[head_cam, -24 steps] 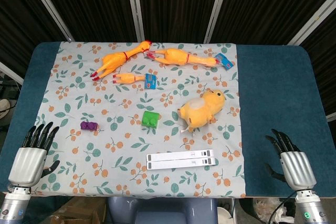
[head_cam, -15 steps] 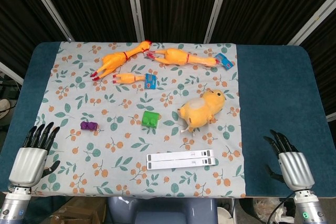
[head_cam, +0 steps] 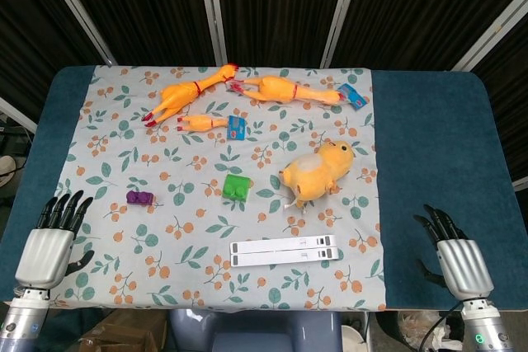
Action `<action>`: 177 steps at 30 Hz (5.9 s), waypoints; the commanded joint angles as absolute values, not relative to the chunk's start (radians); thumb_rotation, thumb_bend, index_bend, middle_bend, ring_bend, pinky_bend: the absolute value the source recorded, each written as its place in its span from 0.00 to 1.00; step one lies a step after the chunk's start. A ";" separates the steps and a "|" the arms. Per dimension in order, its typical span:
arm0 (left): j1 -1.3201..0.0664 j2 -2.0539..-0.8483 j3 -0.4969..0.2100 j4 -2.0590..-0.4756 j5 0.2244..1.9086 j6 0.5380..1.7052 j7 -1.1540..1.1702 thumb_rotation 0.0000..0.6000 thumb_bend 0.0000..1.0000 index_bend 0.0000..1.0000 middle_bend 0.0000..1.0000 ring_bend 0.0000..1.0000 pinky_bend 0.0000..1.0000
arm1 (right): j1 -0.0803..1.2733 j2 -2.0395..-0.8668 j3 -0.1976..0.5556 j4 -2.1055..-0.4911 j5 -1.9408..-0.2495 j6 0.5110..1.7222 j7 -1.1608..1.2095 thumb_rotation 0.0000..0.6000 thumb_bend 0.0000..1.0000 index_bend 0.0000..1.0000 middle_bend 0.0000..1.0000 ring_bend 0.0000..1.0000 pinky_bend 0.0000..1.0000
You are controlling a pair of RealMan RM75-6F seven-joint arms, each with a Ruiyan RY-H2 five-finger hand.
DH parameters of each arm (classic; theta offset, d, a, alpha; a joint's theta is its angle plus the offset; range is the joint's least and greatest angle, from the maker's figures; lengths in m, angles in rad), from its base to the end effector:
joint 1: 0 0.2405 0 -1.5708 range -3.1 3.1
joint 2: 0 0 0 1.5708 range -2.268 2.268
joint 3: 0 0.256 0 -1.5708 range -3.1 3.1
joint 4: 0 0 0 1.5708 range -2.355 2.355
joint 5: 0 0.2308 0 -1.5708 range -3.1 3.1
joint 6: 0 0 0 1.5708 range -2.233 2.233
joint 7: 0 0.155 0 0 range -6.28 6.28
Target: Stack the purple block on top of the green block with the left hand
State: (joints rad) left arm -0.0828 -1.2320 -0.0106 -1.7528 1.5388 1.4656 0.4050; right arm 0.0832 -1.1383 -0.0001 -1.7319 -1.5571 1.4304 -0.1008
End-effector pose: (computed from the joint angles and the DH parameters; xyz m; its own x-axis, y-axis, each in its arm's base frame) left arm -0.2704 0.1796 0.0839 0.5354 0.0547 0.8428 0.8437 -0.0797 -0.5308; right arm -0.2883 -0.1780 0.1051 0.3696 -0.1103 0.9226 -0.9286 -0.0779 0.3627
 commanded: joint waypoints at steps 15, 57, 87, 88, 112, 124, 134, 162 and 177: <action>-0.399 -1.453 -0.358 -1.620 1.058 1.257 0.637 1.00 0.24 0.28 0.28 0.01 0.00 | 0.082 -1.145 -0.005 -1.728 -1.551 1.422 -0.108 1.00 0.29 0.18 0.08 0.09 0.32; -0.535 -1.663 -0.203 -1.436 0.951 1.255 0.789 1.00 0.25 0.32 0.30 0.01 0.00 | 0.100 -1.162 -0.008 -1.728 -1.537 1.385 -0.144 1.00 0.29 0.18 0.08 0.09 0.32; -0.534 -1.701 -0.159 -1.366 0.945 1.251 0.804 1.00 0.25 0.36 0.36 0.01 0.00 | 0.102 -1.165 -0.008 -1.729 -1.525 1.378 -0.152 1.00 0.29 0.18 0.08 0.09 0.32; -0.533 -1.703 -0.158 -1.362 0.943 1.251 0.806 1.00 0.25 0.36 0.36 0.01 0.00 | 0.102 -1.165 -0.008 -1.729 -1.526 1.378 -0.152 1.00 0.29 0.19 0.08 0.09 0.32; -0.530 -1.737 -0.145 -1.287 0.950 1.250 0.816 1.00 0.26 0.38 0.39 0.01 0.00 | 0.106 -1.168 -0.009 -1.731 -1.518 1.370 -0.165 1.00 0.29 0.18 0.08 0.09 0.32; -0.530 -1.755 -0.137 -1.278 0.948 1.255 0.857 1.00 0.34 0.41 0.41 0.03 0.00 | 0.104 -1.168 -0.010 -1.726 -1.520 1.374 -0.159 1.00 0.29 0.18 0.08 0.09 0.32; -0.529 -1.762 -0.134 -1.274 0.951 1.270 0.894 1.00 0.38 0.42 0.41 0.03 0.00 | 0.104 -1.167 -0.010 -1.726 -1.517 1.372 -0.156 1.00 0.29 0.18 0.08 0.09 0.32; -0.544 -1.709 -0.168 -1.462 0.960 1.312 0.991 1.00 0.54 0.49 0.43 0.03 0.00 | 0.101 -1.162 -0.011 -1.732 -1.520 1.380 -0.152 1.00 0.29 0.18 0.08 0.09 0.32; -0.758 -1.570 -0.378 -1.973 0.709 1.375 1.328 1.00 0.46 0.48 0.43 0.03 0.00 | 0.094 -1.148 -0.011 -1.736 -1.527 1.393 -0.124 1.00 0.29 0.18 0.08 0.09 0.32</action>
